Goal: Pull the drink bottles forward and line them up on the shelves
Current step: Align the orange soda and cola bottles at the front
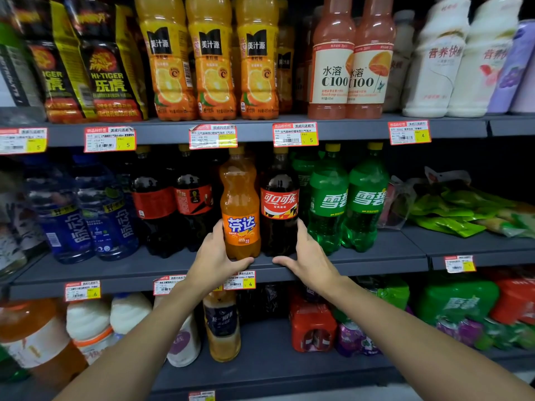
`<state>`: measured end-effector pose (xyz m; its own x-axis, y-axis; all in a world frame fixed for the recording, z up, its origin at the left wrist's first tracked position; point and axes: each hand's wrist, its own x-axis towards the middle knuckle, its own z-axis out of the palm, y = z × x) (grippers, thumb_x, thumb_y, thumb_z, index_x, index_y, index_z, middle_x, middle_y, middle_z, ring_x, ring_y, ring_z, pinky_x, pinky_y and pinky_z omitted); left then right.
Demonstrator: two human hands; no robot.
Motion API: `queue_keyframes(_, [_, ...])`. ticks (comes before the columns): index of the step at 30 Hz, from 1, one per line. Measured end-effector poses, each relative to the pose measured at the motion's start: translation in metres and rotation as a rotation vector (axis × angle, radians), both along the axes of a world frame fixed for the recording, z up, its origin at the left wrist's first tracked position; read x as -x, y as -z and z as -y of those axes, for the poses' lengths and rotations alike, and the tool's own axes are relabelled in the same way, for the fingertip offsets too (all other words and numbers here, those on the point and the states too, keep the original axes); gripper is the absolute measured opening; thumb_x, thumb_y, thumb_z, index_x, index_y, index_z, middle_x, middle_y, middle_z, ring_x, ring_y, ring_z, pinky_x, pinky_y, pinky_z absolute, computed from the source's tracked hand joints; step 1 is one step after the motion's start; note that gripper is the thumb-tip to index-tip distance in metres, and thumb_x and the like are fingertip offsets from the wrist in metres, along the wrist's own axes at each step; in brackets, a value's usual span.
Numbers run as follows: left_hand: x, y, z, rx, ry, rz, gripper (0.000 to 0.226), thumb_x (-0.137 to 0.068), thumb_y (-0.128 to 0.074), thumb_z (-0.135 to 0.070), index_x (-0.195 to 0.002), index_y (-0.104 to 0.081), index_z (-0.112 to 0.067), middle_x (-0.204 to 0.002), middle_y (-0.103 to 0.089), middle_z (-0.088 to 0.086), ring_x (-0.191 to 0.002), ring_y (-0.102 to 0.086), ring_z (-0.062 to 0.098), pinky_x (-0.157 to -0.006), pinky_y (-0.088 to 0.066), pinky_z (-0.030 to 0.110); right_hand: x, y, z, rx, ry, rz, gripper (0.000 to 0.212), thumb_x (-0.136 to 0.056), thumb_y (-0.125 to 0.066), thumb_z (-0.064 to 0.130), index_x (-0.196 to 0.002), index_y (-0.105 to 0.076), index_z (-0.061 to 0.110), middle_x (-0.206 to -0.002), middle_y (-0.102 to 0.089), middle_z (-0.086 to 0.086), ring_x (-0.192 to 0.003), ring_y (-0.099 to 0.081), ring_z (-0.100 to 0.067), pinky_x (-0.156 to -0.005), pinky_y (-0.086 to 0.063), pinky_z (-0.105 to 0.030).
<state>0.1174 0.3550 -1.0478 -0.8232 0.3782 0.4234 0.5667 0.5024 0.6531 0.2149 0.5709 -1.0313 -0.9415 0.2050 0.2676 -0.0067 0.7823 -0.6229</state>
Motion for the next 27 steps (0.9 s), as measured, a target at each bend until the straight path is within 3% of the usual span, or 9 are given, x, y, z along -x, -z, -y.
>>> queue_keyframes(7, [0.003,0.001,0.001,0.009,0.010,-0.004,0.103,-0.064,-0.090,-0.051,-0.145,-0.029,-0.032,-0.130,-0.055,-0.002,-0.119,-0.055,0.014,-0.101,-0.051,0.039,-0.001,-0.004,0.003,-0.030,0.001,0.047,0.106,-0.089,-0.076,0.040,-0.161,-0.001,0.014,-0.157,-0.040,-0.014,-0.141,-0.043,-0.032,-0.112,-0.040,-0.045])
queue_keyframes(14, [0.007,-0.001,0.005,0.059,0.045,0.003,0.110,-0.063,-0.089,-0.056,-0.149,-0.024,-0.033,-0.135,-0.053,-0.002,-0.122,-0.052,0.012,-0.102,-0.045,0.029,0.000,-0.006,0.003,-0.069,0.004,0.088,0.107,-0.090,-0.074,0.041,-0.160,0.002,0.015,-0.157,-0.041,-0.017,-0.136,-0.048,-0.036,-0.109,-0.043,-0.046])
queue_keyframes(20, [0.009,0.000,0.007,0.097,0.028,-0.031,0.111,-0.065,-0.086,-0.060,-0.151,-0.023,-0.032,-0.135,-0.053,0.001,-0.122,-0.053,0.015,-0.104,-0.048,0.036,0.001,0.000,0.002,-0.151,0.048,0.078,0.106,-0.091,-0.070,0.048,-0.161,0.003,0.016,-0.150,-0.049,-0.016,-0.129,-0.055,-0.035,-0.103,-0.048,-0.044])
queue_keyframes(27, [0.008,-0.002,0.008,0.105,0.005,-0.084,0.106,-0.065,-0.083,-0.063,-0.149,-0.025,-0.032,-0.130,-0.055,0.001,-0.119,-0.055,0.017,-0.099,-0.051,0.038,0.004,0.005,-0.001,-0.378,0.135,0.039,0.109,-0.089,-0.061,0.064,-0.161,0.000,0.009,-0.138,-0.059,-0.016,-0.115,-0.064,-0.032,-0.090,-0.052,-0.038])
